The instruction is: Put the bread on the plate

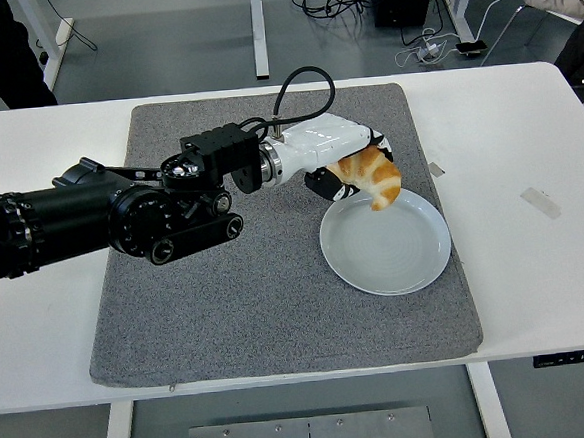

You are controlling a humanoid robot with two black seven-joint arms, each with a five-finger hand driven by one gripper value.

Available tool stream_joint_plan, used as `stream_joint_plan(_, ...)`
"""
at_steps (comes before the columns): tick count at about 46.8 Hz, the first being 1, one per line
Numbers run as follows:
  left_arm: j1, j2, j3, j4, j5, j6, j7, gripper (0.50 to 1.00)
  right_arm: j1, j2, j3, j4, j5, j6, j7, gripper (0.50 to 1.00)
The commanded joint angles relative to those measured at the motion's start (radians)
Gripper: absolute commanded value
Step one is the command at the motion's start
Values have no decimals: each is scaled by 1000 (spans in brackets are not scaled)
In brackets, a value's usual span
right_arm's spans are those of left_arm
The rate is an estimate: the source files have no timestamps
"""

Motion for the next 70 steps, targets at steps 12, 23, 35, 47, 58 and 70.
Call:
stream_joint_plan(12, 48, -1, 1, 43, 1, 2, -9, 500, 0, 0, 0, 0, 0, 0, 0, 1000)
stream_joint_plan(23, 69, -1, 3, 55, -1, 2, -16, 500, 0, 0, 0, 0, 0, 0, 0, 1000)
stream_joint_plan(35, 63, -1, 4, 50, -2, 0, -64, 500, 0, 0, 0, 0, 0, 0, 0, 1000)
stream_joint_plan(47, 66, -1, 6, 43, -1, 0, -148, 500, 0, 0, 0, 0, 0, 0, 0, 1000)
stream_joint_plan(58, 72, -1, 12, 43, 31, 0, -231, 500, 0, 0, 0, 0, 0, 0, 0, 1000)
stream_joint_plan(70, 75, -1, 17, 44, 74, 2, -229, 500, 0, 0, 0, 0, 0, 0, 0, 1000)
